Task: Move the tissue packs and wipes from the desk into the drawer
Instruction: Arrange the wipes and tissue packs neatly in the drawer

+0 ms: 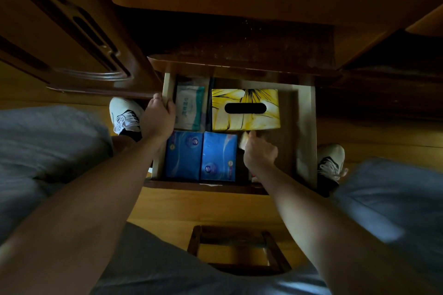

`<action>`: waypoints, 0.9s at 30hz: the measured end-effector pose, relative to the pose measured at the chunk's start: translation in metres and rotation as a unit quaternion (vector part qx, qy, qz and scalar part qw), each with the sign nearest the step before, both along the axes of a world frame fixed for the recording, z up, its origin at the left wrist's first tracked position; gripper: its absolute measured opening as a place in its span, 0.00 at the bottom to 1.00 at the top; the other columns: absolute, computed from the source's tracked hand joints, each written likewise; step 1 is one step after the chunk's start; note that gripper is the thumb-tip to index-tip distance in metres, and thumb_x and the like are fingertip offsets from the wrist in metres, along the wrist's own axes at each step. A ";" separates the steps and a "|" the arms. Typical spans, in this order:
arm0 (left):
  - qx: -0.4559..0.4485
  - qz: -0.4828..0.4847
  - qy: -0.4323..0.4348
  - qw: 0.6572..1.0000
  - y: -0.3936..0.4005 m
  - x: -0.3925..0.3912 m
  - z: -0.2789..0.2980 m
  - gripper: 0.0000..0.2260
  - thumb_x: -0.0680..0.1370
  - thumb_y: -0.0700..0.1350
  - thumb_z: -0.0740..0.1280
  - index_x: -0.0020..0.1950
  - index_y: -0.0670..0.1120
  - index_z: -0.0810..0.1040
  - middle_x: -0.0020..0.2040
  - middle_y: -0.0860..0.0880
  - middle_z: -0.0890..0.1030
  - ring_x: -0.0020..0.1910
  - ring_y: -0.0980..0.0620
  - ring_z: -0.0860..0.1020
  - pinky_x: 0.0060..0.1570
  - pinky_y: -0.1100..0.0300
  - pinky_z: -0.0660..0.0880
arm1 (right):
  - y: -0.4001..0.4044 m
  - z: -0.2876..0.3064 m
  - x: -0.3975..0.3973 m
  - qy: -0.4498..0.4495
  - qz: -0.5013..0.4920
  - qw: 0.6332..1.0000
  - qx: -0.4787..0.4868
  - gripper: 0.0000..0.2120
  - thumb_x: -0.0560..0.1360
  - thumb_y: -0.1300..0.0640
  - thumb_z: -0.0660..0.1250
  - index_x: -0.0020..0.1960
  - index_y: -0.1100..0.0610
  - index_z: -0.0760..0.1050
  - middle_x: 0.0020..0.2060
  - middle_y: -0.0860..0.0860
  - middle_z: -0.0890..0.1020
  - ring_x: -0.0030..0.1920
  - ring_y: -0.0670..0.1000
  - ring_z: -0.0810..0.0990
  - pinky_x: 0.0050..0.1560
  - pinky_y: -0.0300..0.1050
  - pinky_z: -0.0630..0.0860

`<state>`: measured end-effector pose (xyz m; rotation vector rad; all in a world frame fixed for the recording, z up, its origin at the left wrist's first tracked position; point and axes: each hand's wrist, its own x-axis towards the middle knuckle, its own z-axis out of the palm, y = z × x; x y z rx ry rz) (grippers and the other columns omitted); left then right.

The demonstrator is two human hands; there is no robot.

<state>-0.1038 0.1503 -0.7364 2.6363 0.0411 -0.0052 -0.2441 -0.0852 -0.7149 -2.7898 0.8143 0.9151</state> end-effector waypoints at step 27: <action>0.001 -0.006 0.009 1.000 -0.003 -0.002 0.007 0.14 0.81 0.51 0.57 0.56 0.41 0.73 0.51 0.38 0.80 0.48 0.35 0.79 0.40 0.51 0.69 | -0.059 0.021 -0.033 0.077 -0.128 0.962 0.229 0.45 0.75 0.43 0.70 0.79 0.67 0.55 0.71 0.61 0.75 0.69 0.61 0.75 0.59 0.50 0.72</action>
